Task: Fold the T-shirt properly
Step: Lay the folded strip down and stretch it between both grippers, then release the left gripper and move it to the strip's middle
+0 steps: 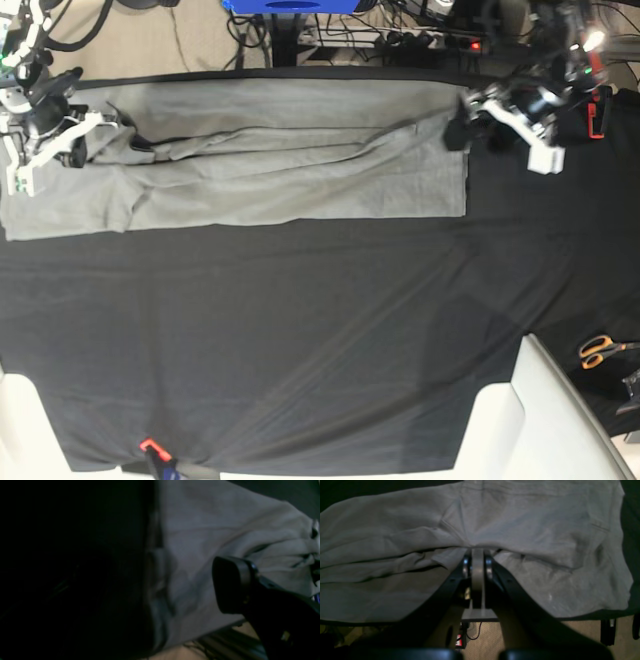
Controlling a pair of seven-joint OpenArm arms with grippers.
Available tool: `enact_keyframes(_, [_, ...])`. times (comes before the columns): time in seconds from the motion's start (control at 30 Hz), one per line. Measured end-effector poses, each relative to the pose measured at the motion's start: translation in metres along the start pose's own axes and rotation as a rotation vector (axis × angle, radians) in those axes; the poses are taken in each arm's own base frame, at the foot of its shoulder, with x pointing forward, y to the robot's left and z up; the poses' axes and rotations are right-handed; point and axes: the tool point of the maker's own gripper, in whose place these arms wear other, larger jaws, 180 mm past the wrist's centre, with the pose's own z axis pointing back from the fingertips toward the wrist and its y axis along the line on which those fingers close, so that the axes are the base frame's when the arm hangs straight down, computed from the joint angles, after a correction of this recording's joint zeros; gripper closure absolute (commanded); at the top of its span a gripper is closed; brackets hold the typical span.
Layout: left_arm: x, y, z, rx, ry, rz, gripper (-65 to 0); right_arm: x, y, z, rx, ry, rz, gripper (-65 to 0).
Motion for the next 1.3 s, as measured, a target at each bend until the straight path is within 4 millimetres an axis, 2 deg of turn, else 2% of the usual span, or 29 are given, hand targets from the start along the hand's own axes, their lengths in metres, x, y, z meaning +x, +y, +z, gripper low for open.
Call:
enact_keyframes(0.23, [-0.001,-0.020,-0.016,-0.043,-0.024,0.022,-65.0,-0.001,0.000,0.000,0.001,0.002,-0.001,0.0])
enact_keyframes(0.27, [-0.002,-0.023,-0.019,-0.057,-0.018,0.015,-64.3,-0.001,0.000,0.000,0.001,0.002,-0.001,0.0])
enact_keyframes(0.3, [-0.003,-0.026,-0.021,-0.068,-0.020,0.012,-61.1,-0.001,0.000,0.000,0.001,0.002,-0.001,0.0])
enact_keyframes(0.4, [-0.005,-0.030,-0.027,-0.082,-0.018,0.028,-46.1,-0.001,0.000,0.000,0.001,0.002,-0.001,0.0])
enact_keyframes(0.53, [-0.009,-0.025,-0.035,-0.087,-0.001,0.071,-20.4,-0.001,0.000,0.000,0.001,0.002,-0.001,0.0])
enact_keyframes(0.6, [-0.011,-0.021,-0.038,-0.083,0.017,0.078,-4.8,-0.001,0.000,0.000,0.001,0.002,-0.001,0.0])
enact_keyframes(0.63, [-0.013,-0.021,-0.040,-0.082,0.026,0.081,0.0,-0.001,0.000,0.000,0.001,0.002,0.000,0.0])
enact_keyframes(0.73, [-0.008,-0.017,-0.040,-0.077,0.025,0.092,0.0,-0.001,0.000,0.000,0.001,0.002,-0.001,0.0])
enact_keyframes(0.87, [0.009,0.002,-0.031,-0.013,0.016,0.071,0.0,-0.001,0.000,0.000,0.001,0.002,-0.001,0.0])
enact_keyframes(1.0, [0.041,0.047,-0.001,0.137,0.010,-0.015,0.0,-0.001,0.000,0.000,0.001,0.002,-0.001,0.0])
enact_keyframes(1.07, [0.055,0.061,0.012,0.186,-0.004,-0.045,0.0,-0.001,0.000,0.000,0.001,0.002,-0.001,0.0])
enact_keyframes(1.2, [0.061,0.070,0.033,0.281,-0.035,-0.080,0.0,-0.001,0.000,0.000,0.001,0.002,-0.001,0.0])
enact_keyframes(1.3, [0.059,0.076,0.056,0.492,-0.024,-0.187,0.0,-0.001,0.000,0.000,0.001,0.003,-0.001,0.0])
